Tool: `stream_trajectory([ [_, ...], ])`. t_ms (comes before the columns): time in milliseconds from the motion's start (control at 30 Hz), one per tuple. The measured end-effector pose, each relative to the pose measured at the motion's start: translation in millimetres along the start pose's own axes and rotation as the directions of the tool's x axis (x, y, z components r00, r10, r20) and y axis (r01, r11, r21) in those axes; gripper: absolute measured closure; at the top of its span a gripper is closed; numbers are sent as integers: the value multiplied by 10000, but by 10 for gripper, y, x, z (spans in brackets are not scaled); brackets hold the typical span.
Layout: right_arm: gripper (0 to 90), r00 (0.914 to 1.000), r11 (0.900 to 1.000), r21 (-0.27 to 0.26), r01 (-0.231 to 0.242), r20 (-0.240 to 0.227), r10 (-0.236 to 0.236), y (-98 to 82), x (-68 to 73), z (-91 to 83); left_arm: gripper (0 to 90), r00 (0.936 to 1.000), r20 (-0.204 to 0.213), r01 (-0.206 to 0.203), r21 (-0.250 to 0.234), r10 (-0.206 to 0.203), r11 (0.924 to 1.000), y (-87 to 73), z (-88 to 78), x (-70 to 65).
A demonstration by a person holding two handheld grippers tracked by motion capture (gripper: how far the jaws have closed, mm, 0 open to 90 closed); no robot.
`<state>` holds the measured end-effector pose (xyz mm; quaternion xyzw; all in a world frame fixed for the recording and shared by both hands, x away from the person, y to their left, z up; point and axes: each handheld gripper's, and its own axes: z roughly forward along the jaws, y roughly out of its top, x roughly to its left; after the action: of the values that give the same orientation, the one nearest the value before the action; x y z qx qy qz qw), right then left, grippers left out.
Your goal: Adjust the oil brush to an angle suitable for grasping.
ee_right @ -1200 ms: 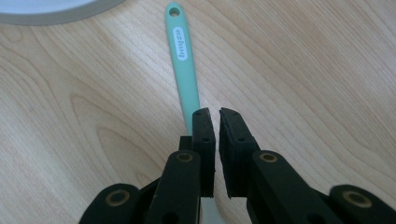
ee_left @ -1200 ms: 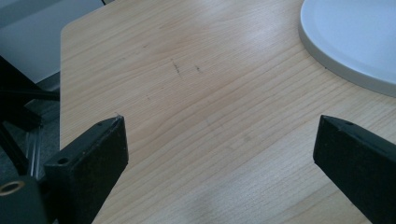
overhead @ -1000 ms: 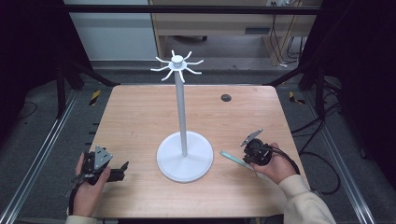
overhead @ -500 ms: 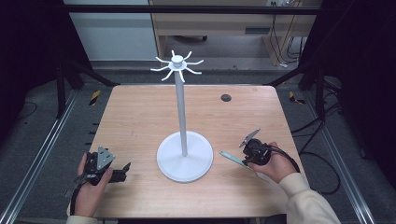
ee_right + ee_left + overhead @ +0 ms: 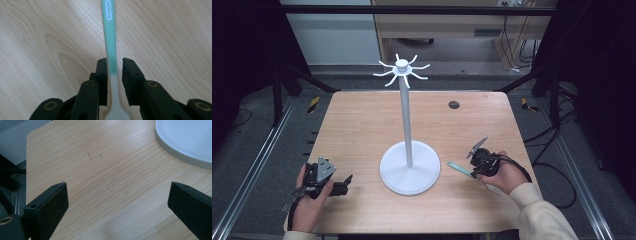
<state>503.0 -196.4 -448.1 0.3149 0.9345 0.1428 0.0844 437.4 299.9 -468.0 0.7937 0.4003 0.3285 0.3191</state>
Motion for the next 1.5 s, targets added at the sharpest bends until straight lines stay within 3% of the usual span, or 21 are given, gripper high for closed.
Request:
stream_trajectory([
  [200, 748, 9999, 9995, 298, 122, -61, -120, -11, -3, 33, 27, 10000, -19, 17, -86, -17, 10000, 5, -6, -2],
  [633, 762, 9998, 9973, 726, -92, -178, 105, -23, -37, 122, 27, 10000, 20, -24, -20, 24, 10000, 2, 4, -9],
  [1500, 806, 9992, 9944, 1058, 24, -406, 19, -1, -78, 203, 27, 9999, 52, -119, 47, 119, 9999, 3, 9, -21],
])
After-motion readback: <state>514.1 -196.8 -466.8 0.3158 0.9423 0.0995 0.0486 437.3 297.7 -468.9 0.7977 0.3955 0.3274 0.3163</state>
